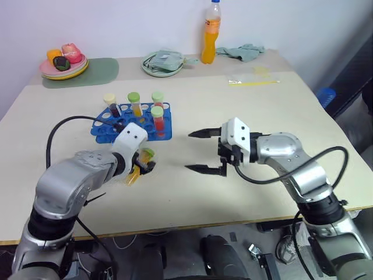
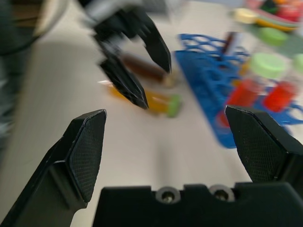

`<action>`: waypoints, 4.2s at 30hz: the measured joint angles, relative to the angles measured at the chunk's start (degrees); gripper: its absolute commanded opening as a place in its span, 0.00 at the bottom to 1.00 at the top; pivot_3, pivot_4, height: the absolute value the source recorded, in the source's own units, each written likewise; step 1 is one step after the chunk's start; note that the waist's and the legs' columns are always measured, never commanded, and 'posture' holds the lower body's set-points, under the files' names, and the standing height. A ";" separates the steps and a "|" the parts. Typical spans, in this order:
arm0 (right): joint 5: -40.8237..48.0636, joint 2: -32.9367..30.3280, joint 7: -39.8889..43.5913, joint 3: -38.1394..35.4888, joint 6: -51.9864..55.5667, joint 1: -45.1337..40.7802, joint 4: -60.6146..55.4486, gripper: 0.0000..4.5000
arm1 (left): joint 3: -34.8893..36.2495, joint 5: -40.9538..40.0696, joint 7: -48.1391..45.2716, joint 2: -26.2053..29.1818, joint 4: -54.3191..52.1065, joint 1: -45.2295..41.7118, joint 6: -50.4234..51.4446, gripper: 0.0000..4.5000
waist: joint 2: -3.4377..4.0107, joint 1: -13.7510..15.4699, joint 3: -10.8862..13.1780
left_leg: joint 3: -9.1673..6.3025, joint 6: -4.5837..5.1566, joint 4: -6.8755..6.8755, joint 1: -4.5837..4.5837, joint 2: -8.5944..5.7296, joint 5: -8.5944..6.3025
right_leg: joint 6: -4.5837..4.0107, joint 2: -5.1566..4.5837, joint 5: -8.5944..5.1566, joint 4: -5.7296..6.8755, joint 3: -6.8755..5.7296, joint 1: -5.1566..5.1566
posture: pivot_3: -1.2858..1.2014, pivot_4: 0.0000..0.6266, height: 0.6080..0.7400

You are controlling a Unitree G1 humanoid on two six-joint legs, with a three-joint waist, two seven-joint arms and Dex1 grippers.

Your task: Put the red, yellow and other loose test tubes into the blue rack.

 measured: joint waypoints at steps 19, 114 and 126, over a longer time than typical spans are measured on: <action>-0.96 -0.04 -2.44 1.96 0.42 4.12 -3.37 1.00 | -2.12 -20.84 28.33 -5.98 16.26 -8.12 -0.01 0.48 | -0.09 1.78 0.03 | -0.01 -0.09 0.13 -0.05 -0.14 0.05 | 0.00 -0.21 0.01 -0.03 -0.02 0.08 | 0.52 0.24 1.00; -1.82 7.78 -16.20 1.52 3.36 6.54 -4.89 1.00 | 9.05 19.97 7.28 -26.90 44.15 10.21 -113.67 0.99 | -0.08 2.86 -0.02 | 0.03 -0.34 0.02 -0.08 -0.03 0.29 | 0.21 -0.16 0.32 -0.60 -0.09 0.31 | 0.52 0.24 1.00; -0.29 2.99 -10.95 -1.24 3.04 2.99 -3.87 1.00 | 19.83 -6.72 4.62 2.62 6.01 20.07 -45.95 0.99 | -0.09 3.24 0.04 | 0.01 -0.24 0.15 -0.05 -0.05 0.36 | 0.16 -0.13 0.28 -0.46 -0.11 0.32 | 0.52 0.24 1.00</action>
